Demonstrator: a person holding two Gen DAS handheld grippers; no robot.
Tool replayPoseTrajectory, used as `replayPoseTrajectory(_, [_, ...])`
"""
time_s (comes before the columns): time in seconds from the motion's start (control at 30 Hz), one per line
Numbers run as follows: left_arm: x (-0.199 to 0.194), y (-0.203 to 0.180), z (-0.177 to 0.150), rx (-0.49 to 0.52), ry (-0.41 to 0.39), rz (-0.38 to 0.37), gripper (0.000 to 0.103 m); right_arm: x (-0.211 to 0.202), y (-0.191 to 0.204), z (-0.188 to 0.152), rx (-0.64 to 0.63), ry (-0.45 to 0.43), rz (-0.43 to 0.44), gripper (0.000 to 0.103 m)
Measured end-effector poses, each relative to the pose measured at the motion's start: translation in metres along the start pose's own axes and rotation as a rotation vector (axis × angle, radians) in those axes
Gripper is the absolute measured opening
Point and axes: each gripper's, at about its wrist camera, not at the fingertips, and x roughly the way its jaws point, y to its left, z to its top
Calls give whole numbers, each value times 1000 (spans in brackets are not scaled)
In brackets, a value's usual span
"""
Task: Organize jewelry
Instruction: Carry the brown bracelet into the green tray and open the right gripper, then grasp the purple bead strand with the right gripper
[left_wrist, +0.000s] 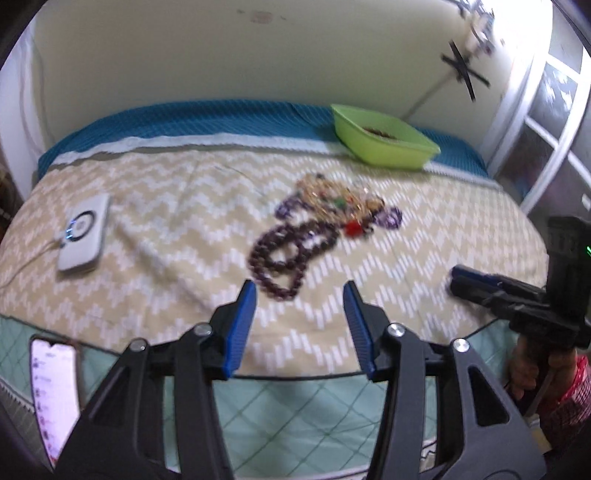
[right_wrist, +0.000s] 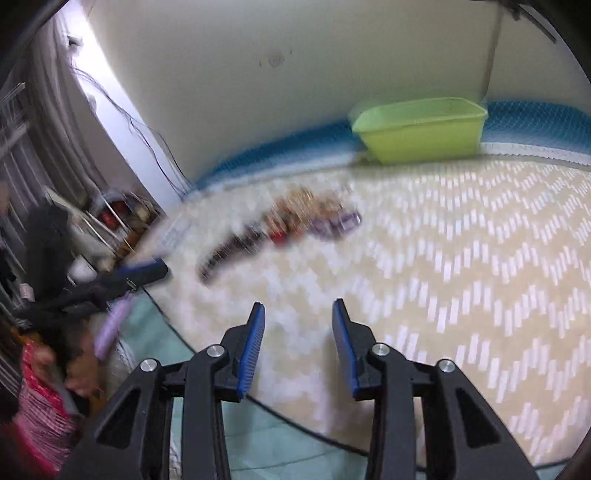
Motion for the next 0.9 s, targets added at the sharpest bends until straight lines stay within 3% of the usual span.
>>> replayPoseTrajectory(0.03, [5,-3,-1,11,2,7,47,-8,-7,2,38,-53,15,24])
replayPoseTrajectory(0.23, [47,0,7,2,64,107,45,-9,-23,3,122,-53,49,24])
replayPoseTrajectory(0.33, [41,4,15,4,35,76,44,1,-18,18,71,-7,37,24])
replayPoseTrajectory(0.47, [44,-7,40,45,-15,32,44,25,-12,73,-31,29,-18,24])
replayPoseTrajectory(0.57, [67,-18,60,69,5,16,44,64,-15,108,-92,73,-104,19])
replayPoseTrajectory(0.63, [87,-21,65,82,45,20,44,80,-19,113,-116,126,-95,12])
replayPoseTrajectory(0.67, [98,-22,61,94,96,-1,40,80,-17,110,-151,129,-92,12])
replayPoseTrajectory(0.77, [88,-30,43,188,94,-8,37,63,-7,89,-241,178,-55,11])
replayPoseTrajectory(0.9, [49,-24,11,192,168,-168,37,22,1,47,-306,247,18,11])
